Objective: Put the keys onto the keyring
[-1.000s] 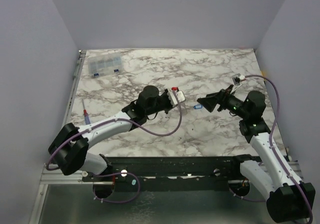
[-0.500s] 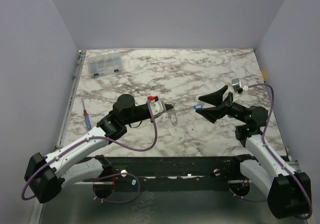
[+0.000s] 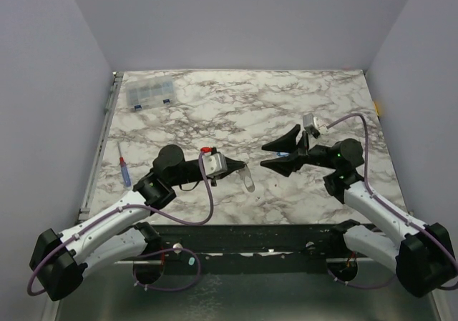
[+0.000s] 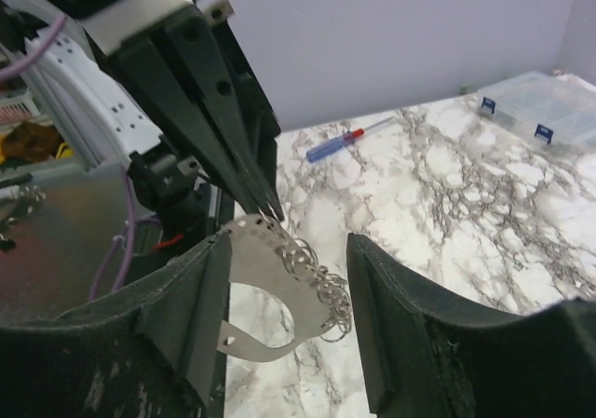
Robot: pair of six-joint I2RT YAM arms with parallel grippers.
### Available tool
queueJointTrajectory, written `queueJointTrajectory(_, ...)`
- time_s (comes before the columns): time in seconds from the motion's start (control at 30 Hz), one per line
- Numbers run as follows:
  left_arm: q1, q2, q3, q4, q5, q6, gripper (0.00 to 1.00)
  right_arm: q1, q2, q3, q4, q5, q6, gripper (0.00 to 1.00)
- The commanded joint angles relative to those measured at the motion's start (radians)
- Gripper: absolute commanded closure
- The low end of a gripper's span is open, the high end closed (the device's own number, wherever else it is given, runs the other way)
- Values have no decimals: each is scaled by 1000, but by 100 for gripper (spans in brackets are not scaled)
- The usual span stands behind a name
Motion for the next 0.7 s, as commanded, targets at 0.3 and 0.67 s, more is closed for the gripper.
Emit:
queueJointTrajectory(0.3, 4, -14, -8, 96, 100, -57, 100, 81, 89, 16, -58, 60, -146, 51)
queueJointTrajectory(0.67, 4, -6, -10, 105, 107, -67, 100, 135, 118, 28, -45, 70, -160, 59)
